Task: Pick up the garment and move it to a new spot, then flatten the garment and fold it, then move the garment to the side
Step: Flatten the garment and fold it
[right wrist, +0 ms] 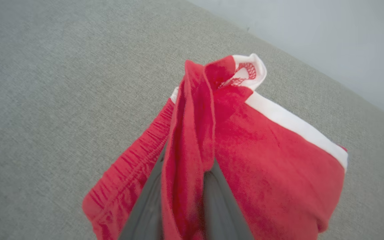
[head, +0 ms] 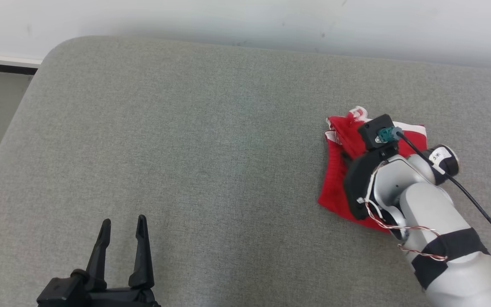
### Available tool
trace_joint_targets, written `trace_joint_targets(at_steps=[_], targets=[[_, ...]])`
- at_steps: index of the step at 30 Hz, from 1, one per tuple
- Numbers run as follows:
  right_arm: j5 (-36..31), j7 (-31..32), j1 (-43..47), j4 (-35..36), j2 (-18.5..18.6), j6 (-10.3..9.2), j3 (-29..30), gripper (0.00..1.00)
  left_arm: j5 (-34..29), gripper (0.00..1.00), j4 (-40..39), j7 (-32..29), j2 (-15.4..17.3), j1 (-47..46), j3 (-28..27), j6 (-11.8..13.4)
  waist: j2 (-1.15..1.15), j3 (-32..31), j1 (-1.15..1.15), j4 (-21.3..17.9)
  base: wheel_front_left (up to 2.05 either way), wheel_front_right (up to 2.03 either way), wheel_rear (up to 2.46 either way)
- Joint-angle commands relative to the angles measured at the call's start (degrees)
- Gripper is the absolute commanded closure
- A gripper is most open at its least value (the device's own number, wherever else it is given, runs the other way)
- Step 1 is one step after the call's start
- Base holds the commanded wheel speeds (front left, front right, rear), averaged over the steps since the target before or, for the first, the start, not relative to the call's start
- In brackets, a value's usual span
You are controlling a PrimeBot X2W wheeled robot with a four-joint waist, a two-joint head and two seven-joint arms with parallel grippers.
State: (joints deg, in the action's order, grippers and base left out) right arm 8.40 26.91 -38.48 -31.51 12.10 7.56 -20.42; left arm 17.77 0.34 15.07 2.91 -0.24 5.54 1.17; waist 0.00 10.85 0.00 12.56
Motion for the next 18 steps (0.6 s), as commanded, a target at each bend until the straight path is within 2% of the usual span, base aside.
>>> trace_joint_targets(at_steps=[1, 4, 9, 12, 16, 17, 18], targets=[[1.6, -1.2, -0.7, 0.3, -1.0, -0.17, -0.2, 0.0, 0.5, 0.0, -0.2, 0.1, 0.0, 0.6, -0.3, 0.2, 0.0, 0.0, 0.0, -0.2, 0.0, 0.0, 0.0], [5.3, -3.4, -1.5, 1.8, -2.1, -0.17, -0.9, 0.0, 0.4, 0.0, -0.3, 0.1, 0.0, 0.3, -0.5, 0.2, 0.0, 0.0, 0.0, -0.7, 0.0, 0.0, 0.0], [9.3, -6.3, -1.9, 4.8, -0.6, -0.17, -1.2, 0.0, 0.3, 0.0, -0.4, 0.1, 0.0, -0.2, -0.9, 0.3, 0.0, -0.1, 0.0, -1.5, 0.0, 0.0, 0.0], [10.1, -8.2, -1.0, 6.3, 1.9, -0.18, 0.7, 0.0, 0.1, 0.0, -0.5, 0.1, 0.0, -0.2, -1.1, 0.2, 0.0, -0.3, 0.0, -2.0, 0.0, 0.0, 0.0], [7.5, -9.8, 1.8, 5.9, 5.7, -0.18, 4.4, 0.0, -0.1, 0.0, -0.6, 0.1, 0.0, -0.1, -1.1, 0.2, 0.0, -0.4, 0.0, -2.3, 0.0, 0.0, 0.0], [6.5, -10.2, 2.6, 5.7, 6.4, -0.18, 5.1, 0.32, -0.1, 0.0, -0.6, 0.1, 0.0, -0.1, -1.0, 0.2, 0.0, -0.4, 0.0, -2.4, 0.0, 0.0, 0.0], [5.8, -10.9, 3.4, 5.4, 6.8, -0.18, 5.7, 1.0, -0.1, 0.0, -0.6, 0.1, 0.0, -0.2, -0.9, 0.2, 0.0, -0.3, 0.0, -2.3, 0.0, 0.0, 0.0]])
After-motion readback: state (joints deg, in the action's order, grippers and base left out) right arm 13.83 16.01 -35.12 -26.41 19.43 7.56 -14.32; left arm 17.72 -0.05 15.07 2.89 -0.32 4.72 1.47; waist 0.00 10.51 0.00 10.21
